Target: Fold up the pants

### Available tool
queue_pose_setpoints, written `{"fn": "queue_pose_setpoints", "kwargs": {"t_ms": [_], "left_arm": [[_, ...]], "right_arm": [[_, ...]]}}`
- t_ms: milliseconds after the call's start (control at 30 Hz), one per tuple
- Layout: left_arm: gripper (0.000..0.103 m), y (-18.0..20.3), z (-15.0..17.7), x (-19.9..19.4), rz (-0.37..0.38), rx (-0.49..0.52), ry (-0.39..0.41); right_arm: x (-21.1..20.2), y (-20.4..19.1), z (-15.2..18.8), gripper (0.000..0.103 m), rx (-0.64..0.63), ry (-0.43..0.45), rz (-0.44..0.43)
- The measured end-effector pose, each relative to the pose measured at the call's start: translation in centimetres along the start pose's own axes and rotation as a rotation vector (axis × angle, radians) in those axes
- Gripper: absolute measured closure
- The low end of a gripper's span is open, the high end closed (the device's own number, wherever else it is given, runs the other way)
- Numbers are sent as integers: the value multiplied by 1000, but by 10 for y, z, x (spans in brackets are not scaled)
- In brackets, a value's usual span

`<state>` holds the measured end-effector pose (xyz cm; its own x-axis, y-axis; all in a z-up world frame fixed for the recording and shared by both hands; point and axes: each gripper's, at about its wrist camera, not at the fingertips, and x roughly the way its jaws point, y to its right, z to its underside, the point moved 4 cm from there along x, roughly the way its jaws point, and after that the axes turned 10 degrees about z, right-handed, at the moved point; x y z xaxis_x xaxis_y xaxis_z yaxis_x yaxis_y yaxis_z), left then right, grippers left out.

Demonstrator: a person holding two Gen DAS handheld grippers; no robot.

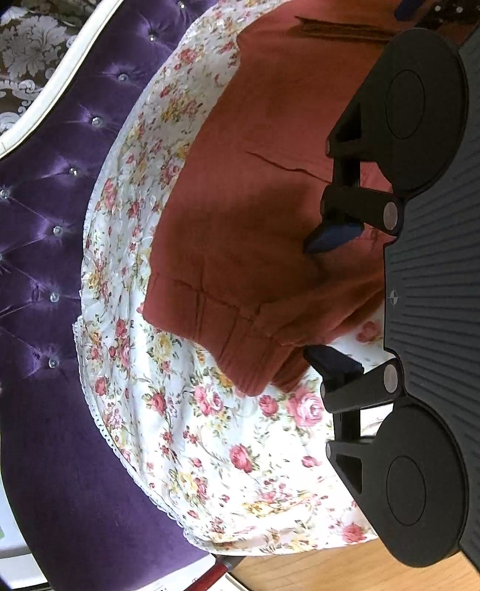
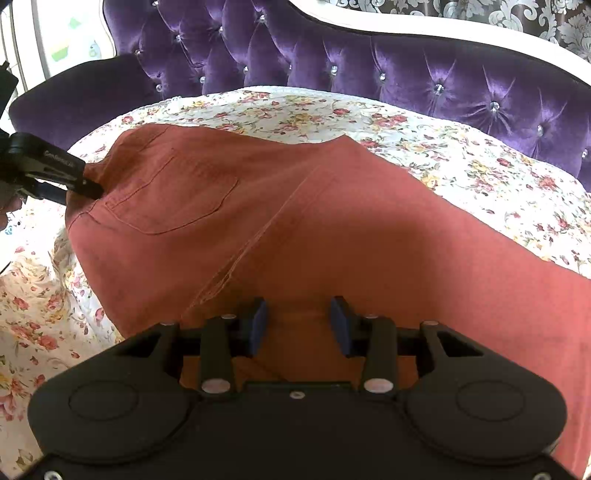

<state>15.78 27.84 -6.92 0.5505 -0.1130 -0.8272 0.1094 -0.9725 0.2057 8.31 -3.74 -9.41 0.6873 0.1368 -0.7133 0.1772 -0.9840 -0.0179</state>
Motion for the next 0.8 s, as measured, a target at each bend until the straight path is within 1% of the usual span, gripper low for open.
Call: {"fn": "queue_pose_setpoints", "kwargs": {"t_ms": [233, 367, 467, 567, 600, 667, 733, 800], "left_arm": [[43, -15, -13, -8, 62, -5, 17], [43, -27, -23, -14, 46, -33, 43], [43, -38, -26, -11, 62, -80, 29], [43, -46, -22, -5, 103, -127, 3], [42, -47, -20, -2, 123, -141, -9], [39, -46, -17, 1, 131, -146, -14], [30, -43, -15, 3, 132, -135, -9], [26, -38, -15, 6, 119, -129, -5]], "right_arm": [[0, 0, 0, 53, 4, -1, 1], [0, 1, 0, 53, 5, -2, -4], [1, 1, -1, 53, 3, -1, -6], [1, 1, -1, 53, 7, -1, -10], [1, 1, -1, 53, 8, 0, -9], [1, 0, -1, 53, 7, 2, -8], [1, 0, -1, 53, 7, 3, -8], [1, 0, -1, 53, 12, 4, -12]]}}
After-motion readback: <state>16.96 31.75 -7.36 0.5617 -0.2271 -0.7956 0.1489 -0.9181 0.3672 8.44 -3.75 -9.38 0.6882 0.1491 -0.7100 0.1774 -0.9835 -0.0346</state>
